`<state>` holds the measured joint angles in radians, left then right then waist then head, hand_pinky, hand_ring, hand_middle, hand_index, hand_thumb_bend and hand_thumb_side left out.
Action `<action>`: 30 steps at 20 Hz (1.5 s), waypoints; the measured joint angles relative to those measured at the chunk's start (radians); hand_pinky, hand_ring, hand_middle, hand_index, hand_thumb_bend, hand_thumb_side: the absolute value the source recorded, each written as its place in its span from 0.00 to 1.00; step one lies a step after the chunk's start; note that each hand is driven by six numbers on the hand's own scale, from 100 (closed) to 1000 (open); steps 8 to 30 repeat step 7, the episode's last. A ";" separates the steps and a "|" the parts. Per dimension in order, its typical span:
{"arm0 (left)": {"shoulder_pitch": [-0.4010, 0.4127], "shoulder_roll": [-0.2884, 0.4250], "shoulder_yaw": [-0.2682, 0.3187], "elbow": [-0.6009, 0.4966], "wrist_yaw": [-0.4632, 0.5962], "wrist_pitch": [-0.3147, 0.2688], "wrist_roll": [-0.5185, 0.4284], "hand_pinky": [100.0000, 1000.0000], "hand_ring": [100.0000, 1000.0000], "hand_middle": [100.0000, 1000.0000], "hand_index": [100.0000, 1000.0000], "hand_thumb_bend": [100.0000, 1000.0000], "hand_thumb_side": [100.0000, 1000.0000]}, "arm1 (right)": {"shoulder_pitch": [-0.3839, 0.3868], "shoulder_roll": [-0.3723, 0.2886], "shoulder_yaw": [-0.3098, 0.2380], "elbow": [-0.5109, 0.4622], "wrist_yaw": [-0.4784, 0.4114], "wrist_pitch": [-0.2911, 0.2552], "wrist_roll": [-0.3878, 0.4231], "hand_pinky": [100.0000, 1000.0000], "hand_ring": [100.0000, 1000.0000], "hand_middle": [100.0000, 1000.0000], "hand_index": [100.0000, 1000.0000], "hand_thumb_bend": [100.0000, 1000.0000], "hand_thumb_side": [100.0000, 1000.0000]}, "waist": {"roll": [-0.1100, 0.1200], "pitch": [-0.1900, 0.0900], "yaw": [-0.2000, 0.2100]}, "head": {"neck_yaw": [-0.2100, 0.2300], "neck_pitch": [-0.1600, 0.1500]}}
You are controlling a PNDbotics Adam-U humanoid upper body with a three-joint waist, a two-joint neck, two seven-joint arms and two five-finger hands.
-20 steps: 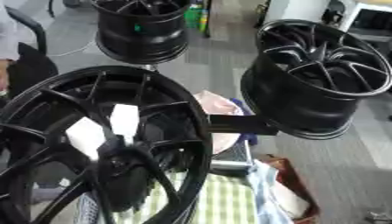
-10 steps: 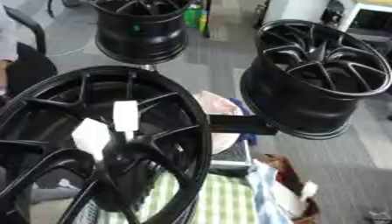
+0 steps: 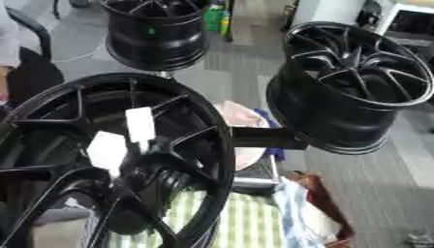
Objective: Pull the pin out of the wheel hub.
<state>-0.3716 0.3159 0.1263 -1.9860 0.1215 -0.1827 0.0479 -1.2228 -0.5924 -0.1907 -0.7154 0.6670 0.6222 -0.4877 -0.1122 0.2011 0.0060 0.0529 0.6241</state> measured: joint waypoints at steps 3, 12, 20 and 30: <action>0.000 0.000 0.000 0.000 0.000 0.000 0.000 0.82 0.96 0.82 0.84 0.13 0.50 | 0.000 0.011 0.032 -0.054 -0.049 -0.042 0.006 0.73 0.73 0.58 0.72 0.00 0.37 | 0.000 0.000 0.001 | 0.000 0.000; -0.001 0.000 0.000 0.000 0.000 -0.001 0.000 0.82 0.96 0.82 0.84 0.13 0.50 | 0.020 0.019 0.108 -0.167 -0.116 -0.139 0.101 0.74 0.73 0.59 0.72 0.00 0.36 | -0.001 0.000 0.003 | -0.004 0.000; -0.001 0.000 0.000 0.000 0.000 -0.001 0.000 0.82 0.96 0.82 0.84 0.13 0.50 | 0.020 0.019 0.108 -0.167 -0.116 -0.139 0.101 0.74 0.73 0.59 0.72 0.00 0.36 | -0.001 0.000 0.003 | -0.004 0.000; -0.001 0.000 0.000 0.000 0.000 -0.001 0.000 0.82 0.96 0.82 0.84 0.13 0.50 | 0.020 0.019 0.108 -0.167 -0.116 -0.139 0.101 0.74 0.73 0.59 0.72 0.00 0.36 | -0.001 0.000 0.003 | -0.004 0.000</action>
